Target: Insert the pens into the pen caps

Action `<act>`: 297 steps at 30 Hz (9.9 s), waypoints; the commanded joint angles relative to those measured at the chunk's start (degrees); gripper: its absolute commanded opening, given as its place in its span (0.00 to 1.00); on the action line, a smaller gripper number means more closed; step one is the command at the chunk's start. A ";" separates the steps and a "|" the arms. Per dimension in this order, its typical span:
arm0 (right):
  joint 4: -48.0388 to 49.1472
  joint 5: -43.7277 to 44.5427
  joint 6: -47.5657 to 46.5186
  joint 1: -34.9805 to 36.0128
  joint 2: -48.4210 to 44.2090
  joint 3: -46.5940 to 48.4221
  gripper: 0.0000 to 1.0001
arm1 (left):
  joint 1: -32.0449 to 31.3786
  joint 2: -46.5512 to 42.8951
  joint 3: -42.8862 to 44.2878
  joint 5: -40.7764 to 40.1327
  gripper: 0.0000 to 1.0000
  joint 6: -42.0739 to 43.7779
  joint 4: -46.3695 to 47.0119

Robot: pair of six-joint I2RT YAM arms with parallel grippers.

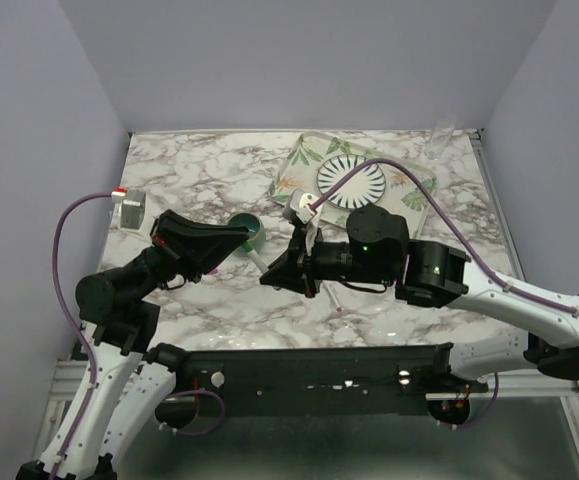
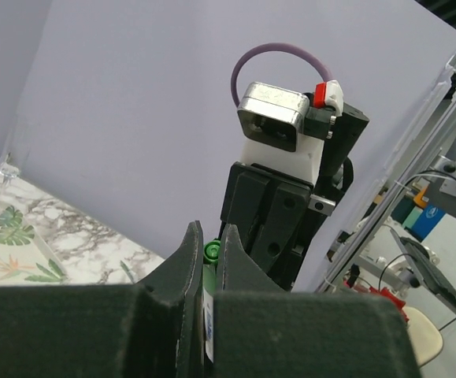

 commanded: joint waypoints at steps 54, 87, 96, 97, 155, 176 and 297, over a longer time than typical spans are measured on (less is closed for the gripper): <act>30.94 2.69 1.28 -8.31 4.48 26.37 0.01 | -19.00 13.39 -4.51 12.49 0.00 4.51 0.32; 10.46 17.71 26.31 -8.93 -15.48 -32.85 0.01 | -15.67 10.24 20.46 -27.13 0.99 31.02 -38.99; 0.72 25.18 31.16 -9.01 5.23 -29.19 0.01 | -15.67 3.83 7.99 -47.87 0.99 47.99 -47.91; 0.01 24.84 31.42 -9.01 7.36 -26.65 0.01 | -15.67 1.91 6.57 -49.63 0.99 48.69 -47.55; -11.07 17.63 13.84 -19.56 26.53 -23.28 0.39 | -15.58 -15.96 -2.85 -65.56 0.99 50.72 -44.21; -9.58 14.21 12.79 -20.35 16.54 -22.14 0.01 | -15.58 -8.06 -2.05 -41.52 0.83 27.47 -45.28; 13.89 6.81 23.86 -15.69 -35.25 -48.69 0.01 | 7.44 40.90 -3.11 -56.77 0.50 -44.47 -63.37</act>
